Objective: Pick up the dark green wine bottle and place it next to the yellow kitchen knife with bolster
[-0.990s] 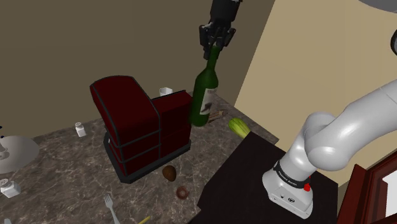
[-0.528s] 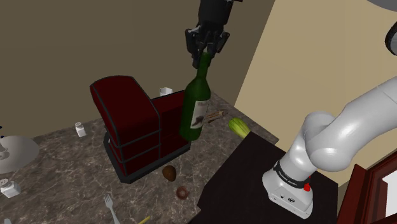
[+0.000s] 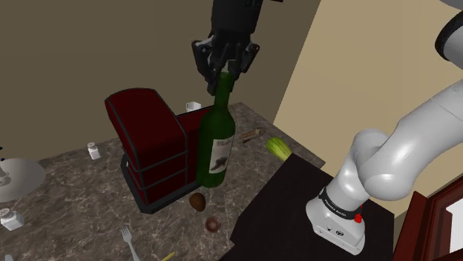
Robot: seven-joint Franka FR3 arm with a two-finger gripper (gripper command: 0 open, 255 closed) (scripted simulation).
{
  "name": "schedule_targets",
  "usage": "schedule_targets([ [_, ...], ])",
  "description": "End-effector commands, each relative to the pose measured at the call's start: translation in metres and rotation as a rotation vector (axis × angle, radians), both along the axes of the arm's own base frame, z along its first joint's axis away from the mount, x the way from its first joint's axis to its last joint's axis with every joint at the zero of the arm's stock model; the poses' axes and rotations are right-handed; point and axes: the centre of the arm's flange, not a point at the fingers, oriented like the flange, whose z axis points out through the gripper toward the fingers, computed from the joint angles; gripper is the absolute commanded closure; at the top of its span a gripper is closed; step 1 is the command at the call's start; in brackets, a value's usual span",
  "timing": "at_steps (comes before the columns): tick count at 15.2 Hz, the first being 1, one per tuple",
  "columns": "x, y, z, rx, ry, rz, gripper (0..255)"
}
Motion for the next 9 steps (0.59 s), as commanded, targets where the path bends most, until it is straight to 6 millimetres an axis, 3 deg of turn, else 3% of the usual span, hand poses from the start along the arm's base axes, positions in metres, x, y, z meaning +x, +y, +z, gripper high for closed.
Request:
schedule_targets([
  [1,-0.008,0.028,-0.001,0.001,0.0,-0.001,255],
  [9,-0.041,0.128,0.0,0.001,0.0,-0.001,255],
])
